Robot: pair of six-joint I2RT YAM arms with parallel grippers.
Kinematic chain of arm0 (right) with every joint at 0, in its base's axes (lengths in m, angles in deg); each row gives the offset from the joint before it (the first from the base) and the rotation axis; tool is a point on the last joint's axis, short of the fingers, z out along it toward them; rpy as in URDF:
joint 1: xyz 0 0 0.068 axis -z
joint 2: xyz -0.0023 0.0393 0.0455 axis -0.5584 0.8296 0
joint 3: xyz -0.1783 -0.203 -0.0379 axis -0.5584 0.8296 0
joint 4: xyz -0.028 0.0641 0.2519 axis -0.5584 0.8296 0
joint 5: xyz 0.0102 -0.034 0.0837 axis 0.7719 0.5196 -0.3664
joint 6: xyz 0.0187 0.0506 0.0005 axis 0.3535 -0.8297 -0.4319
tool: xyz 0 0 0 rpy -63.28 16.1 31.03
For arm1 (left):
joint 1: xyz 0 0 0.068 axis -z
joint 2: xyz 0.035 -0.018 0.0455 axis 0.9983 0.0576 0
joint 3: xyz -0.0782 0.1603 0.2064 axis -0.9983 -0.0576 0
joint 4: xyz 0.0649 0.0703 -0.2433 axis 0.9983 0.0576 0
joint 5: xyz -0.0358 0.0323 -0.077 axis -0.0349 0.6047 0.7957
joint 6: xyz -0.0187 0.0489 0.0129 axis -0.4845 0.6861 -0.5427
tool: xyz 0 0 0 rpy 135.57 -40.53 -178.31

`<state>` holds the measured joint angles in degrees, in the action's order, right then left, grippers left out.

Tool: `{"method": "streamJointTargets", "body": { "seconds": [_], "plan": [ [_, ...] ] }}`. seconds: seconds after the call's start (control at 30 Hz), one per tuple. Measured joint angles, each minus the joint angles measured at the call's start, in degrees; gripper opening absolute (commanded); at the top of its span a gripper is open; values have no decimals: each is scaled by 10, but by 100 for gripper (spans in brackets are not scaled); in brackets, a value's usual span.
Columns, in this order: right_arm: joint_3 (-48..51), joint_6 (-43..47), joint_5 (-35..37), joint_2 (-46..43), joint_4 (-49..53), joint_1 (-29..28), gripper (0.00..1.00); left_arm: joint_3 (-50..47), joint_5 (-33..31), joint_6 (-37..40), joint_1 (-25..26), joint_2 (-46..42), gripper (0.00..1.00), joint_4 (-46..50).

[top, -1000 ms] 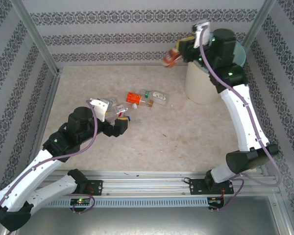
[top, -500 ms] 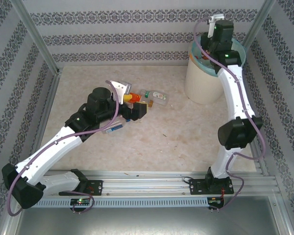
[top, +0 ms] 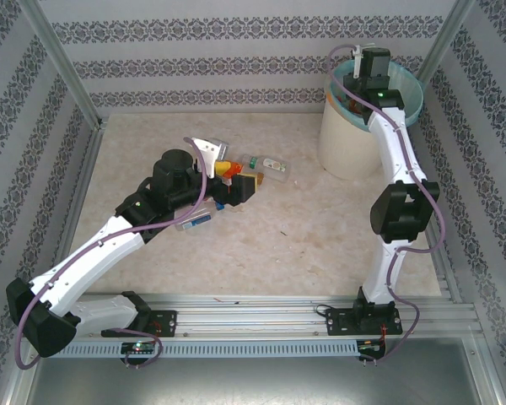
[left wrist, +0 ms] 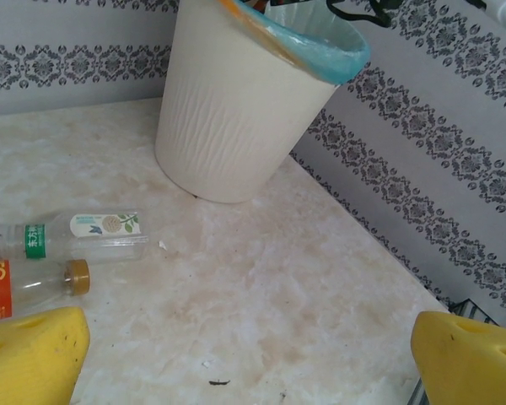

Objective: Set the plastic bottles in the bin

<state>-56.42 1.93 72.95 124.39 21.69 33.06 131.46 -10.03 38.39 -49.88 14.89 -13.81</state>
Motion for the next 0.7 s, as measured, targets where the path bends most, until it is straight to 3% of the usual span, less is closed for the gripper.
{"method": "streamJointTargets", "body": {
  "seconds": [0.13,0.23,0.7],
  "plan": [
    [-14,-2,-24,6,13,8,50,0,-1,0,0,0,98,0],
    [-15,-13,-56,5,32,9,59,0,-1,0,0,0,98,0],
    [-18,-81,-153,-79,41,10,58,-4,-5,0,0,9,99,-1]
  ]
}}
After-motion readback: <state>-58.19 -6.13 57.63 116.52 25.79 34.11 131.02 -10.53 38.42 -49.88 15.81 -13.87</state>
